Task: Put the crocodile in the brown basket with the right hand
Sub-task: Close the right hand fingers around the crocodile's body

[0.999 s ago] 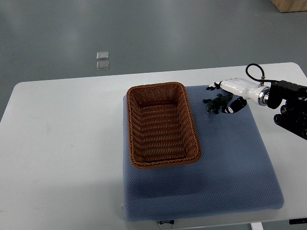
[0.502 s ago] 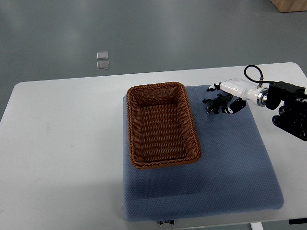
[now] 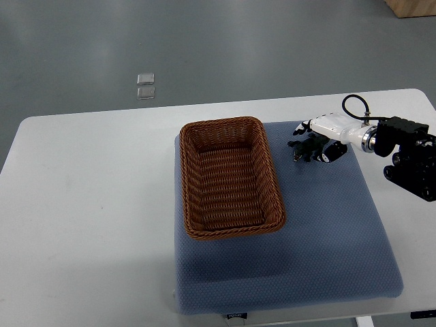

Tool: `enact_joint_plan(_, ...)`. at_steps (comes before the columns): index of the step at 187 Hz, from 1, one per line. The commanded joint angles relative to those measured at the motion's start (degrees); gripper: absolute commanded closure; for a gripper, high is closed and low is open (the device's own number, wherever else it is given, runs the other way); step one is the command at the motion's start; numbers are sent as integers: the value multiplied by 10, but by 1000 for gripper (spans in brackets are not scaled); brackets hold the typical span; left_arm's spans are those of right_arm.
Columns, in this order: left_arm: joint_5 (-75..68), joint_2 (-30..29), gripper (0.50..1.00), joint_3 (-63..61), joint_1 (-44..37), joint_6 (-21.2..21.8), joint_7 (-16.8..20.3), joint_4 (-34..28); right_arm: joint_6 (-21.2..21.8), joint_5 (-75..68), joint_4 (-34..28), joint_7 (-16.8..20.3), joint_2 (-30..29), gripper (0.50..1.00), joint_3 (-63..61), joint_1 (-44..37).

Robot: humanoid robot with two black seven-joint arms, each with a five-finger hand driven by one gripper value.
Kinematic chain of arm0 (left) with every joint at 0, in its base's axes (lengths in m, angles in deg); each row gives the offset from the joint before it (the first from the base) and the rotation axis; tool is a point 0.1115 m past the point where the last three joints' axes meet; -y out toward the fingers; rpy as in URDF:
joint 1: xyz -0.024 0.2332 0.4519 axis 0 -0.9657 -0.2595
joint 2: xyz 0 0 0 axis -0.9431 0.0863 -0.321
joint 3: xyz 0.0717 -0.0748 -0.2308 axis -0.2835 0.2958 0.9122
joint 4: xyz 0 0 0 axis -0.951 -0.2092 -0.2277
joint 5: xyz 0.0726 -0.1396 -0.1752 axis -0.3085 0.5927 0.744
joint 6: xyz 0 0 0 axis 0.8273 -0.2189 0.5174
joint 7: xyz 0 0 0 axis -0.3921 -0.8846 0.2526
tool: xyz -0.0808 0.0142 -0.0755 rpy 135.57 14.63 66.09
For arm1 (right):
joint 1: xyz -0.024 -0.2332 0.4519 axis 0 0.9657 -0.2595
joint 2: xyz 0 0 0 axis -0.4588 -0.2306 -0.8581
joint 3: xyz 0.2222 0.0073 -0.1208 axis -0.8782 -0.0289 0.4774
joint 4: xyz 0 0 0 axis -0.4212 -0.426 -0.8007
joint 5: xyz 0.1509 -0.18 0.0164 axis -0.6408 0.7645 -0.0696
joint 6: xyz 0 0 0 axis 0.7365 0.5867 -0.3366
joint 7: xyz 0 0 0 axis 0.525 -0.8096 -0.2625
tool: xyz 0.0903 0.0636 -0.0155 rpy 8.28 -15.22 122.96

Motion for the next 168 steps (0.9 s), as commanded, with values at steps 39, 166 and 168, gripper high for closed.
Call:
enact_joint_plan(39, 0, 0, 500, 0, 0, 0, 0, 0, -11, 4, 11, 0, -8, 738, 24, 0)
enact_joint_plan(166, 0, 0, 500, 0, 0, 0, 0, 0, -36, 4, 21, 1, -12, 1000, 31, 0)
enact_joint_plan(168, 0, 0, 500, -1, 0, 0, 0, 0, -37, 4, 21, 1, -12, 1000, 31, 0)
